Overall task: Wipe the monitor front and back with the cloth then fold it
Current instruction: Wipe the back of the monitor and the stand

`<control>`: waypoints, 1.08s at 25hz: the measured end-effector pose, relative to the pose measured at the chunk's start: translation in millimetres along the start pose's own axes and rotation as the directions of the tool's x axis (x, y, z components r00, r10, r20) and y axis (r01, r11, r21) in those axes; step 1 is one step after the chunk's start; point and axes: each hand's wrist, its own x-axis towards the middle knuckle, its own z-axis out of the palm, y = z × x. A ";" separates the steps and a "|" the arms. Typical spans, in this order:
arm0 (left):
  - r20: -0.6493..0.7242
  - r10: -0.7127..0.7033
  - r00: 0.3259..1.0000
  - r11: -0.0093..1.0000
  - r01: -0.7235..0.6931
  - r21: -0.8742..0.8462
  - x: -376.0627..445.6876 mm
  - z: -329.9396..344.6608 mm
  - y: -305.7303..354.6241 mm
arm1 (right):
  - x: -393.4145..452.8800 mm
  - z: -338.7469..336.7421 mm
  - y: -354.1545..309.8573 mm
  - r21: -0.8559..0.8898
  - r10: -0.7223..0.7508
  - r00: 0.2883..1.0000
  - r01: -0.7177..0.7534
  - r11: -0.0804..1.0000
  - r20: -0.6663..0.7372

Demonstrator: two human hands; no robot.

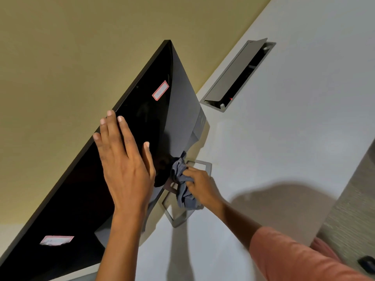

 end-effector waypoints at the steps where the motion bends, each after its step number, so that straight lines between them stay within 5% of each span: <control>1: -0.013 -0.002 1.000 1.000 0.002 -0.008 -0.1 -0.1 0.4 | 3.4 -1.1 0.8 0.004 0.003 1.000 -0.003 1.000 -0.008; 9: -0.016 0.009 1.000 1.000 -0.010 -0.014 -0.6 -0.6 1.2 | 33.4 5.6 -10.5 0.186 0.164 0.939 -0.110 0.976 -0.303; 15: -0.046 -0.014 0.999 0.998 0.011 -0.064 0.6 0.1 4.9 | 31.3 17.1 -11.9 0.330 0.235 0.941 -0.147 0.933 -0.245; 18: -0.057 -0.034 0.998 0.991 0.027 -0.128 1.1 -0.4 5.8 | 58.4 0.8 -19.5 0.497 0.372 0.887 -0.201 0.844 -0.273; 27: -0.074 -0.055 0.996 0.990 0.045 -0.135 4.4 3.8 10.2 | 125.7 -79.2 0.3 0.189 0.290 0.916 -0.244 0.951 -0.276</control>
